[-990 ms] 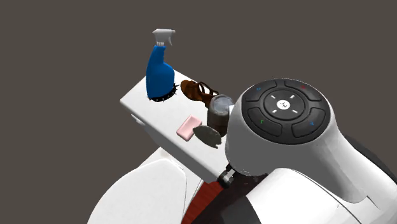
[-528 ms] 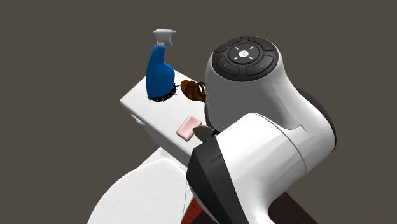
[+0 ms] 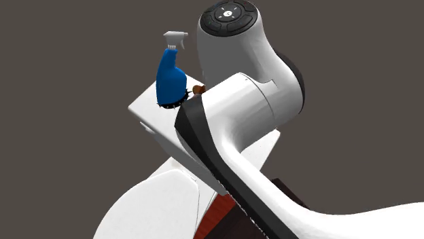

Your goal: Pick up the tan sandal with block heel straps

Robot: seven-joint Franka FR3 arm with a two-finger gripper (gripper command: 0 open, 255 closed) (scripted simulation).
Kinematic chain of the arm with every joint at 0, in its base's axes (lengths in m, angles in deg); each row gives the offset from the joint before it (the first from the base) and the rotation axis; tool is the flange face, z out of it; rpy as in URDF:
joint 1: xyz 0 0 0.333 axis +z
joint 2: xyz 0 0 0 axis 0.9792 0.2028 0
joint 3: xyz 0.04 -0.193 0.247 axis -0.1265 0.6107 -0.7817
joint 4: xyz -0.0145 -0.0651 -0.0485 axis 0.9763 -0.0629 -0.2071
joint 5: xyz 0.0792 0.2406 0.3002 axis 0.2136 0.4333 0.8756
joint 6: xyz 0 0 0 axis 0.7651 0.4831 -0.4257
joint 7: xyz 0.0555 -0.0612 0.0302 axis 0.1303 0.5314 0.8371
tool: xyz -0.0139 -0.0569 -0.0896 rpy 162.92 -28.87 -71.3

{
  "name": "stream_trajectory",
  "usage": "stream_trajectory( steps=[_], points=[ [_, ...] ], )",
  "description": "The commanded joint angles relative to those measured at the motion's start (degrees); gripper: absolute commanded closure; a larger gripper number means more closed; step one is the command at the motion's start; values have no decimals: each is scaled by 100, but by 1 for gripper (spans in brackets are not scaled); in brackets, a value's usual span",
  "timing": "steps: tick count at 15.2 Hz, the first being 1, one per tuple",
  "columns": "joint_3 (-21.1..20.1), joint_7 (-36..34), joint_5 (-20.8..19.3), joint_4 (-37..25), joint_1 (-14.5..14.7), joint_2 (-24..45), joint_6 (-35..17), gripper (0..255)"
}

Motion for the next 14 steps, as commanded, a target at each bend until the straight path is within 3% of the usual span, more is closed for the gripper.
stream_trajectory(
  steps=[1,7,14],
  points=[
    [58,141,65,-428,-31,422,-93,0],
    [122,470,305,-1804,-143,1554,-172,0],
    [120,416,291,-1333,-146,1605,-691,0]
  ],
)
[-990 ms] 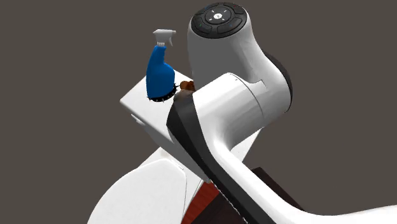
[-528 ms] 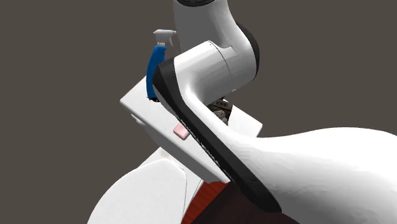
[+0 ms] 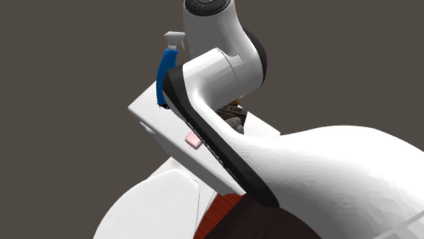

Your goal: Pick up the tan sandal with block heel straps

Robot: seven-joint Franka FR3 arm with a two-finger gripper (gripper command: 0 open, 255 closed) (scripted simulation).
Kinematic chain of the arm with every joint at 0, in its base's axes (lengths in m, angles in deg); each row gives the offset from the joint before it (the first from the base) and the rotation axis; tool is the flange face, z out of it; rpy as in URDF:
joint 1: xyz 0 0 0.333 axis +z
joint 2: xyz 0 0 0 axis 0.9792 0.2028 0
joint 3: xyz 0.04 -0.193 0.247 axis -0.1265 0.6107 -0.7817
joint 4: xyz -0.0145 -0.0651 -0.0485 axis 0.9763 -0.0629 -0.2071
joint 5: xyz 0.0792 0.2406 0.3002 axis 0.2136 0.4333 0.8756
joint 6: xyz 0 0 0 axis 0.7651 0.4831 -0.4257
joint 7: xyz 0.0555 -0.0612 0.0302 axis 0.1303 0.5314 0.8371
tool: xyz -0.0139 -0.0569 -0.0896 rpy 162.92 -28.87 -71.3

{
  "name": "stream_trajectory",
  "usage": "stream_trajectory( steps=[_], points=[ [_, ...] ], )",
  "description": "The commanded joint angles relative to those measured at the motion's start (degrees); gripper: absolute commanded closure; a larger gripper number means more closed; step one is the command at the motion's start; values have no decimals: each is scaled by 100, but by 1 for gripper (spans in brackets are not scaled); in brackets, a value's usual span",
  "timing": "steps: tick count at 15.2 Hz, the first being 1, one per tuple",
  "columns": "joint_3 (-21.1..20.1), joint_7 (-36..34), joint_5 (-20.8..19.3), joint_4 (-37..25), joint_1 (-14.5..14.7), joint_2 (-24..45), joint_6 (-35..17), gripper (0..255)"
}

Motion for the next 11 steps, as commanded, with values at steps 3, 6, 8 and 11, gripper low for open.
stream_trajectory(
  steps=[3,6,8,11],
  points=[
    [5,4,8,91,-11,87,-19,255],
    [1,-30,-20,247,5,10,-97,255],
    [-2,-29,-16,197,7,20,-56,255],
    [-5,-40,-12,192,11,53,-81,255]
  ],
)
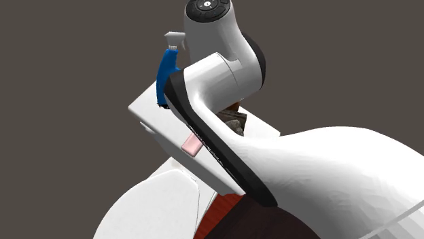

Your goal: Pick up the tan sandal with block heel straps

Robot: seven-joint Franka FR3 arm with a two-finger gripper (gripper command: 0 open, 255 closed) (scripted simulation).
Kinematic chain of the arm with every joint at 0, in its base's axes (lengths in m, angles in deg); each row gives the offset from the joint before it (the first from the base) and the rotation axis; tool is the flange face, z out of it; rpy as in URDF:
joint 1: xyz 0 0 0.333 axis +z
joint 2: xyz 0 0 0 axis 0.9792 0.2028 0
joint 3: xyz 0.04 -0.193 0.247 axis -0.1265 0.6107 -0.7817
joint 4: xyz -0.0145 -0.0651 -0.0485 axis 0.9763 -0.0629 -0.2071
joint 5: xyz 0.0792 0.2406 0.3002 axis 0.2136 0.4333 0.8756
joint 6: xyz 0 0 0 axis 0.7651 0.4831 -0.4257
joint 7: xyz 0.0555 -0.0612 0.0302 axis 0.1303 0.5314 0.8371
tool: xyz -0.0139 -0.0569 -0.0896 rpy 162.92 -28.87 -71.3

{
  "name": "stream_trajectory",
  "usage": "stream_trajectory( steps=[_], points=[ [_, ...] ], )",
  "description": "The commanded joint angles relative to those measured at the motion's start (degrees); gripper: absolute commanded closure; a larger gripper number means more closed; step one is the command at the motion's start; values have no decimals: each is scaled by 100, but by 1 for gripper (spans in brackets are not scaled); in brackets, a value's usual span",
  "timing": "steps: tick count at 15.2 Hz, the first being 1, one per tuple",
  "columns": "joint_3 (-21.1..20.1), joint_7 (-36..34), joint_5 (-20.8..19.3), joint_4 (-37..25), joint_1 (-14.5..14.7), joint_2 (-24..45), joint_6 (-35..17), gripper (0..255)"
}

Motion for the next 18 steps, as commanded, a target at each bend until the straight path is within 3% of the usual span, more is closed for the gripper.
stream_trajectory(
  steps=[1,18],
  points=[
    [-6,19,18,9,-3,81,22,255],
    [-3,144,57,-1103,-6,40,1168,255]
  ],
)
